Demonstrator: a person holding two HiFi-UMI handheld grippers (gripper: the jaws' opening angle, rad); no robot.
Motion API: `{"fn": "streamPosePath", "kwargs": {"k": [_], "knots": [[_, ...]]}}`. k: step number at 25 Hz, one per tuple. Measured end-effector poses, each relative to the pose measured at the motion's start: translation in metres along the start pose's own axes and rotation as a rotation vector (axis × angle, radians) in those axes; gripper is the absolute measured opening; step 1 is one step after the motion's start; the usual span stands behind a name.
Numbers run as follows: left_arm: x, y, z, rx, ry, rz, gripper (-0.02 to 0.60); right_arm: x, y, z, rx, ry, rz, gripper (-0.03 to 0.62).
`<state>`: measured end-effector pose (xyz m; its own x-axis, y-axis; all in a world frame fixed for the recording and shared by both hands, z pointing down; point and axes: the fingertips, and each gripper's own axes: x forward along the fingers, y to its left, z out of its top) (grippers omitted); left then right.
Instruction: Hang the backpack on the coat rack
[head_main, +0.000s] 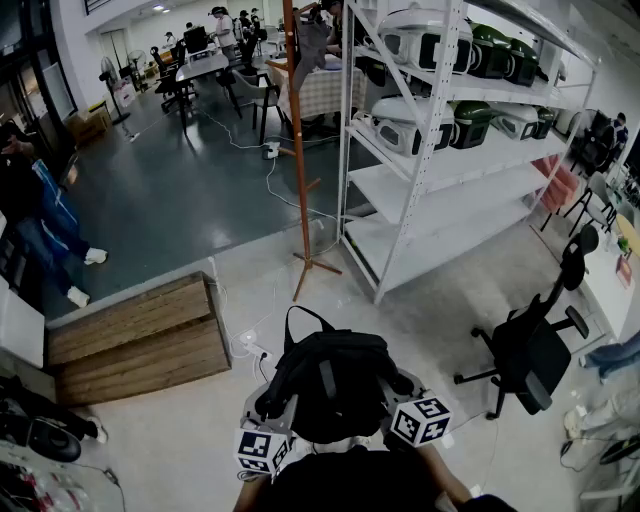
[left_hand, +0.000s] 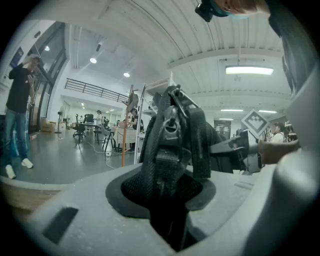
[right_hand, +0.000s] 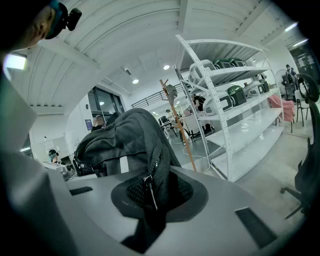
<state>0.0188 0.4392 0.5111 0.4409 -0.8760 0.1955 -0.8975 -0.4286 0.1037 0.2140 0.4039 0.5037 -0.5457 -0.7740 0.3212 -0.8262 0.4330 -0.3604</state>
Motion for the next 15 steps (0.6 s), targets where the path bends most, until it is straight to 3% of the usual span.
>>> {"fn": "streamPosePath", "kwargs": {"k": [15], "knots": [[0.001,-0.017,0.004,0.012,0.001,-0.006,0.14,-0.014,-0.009,0.004,0.007,-0.008,0.009,0.044]]}}
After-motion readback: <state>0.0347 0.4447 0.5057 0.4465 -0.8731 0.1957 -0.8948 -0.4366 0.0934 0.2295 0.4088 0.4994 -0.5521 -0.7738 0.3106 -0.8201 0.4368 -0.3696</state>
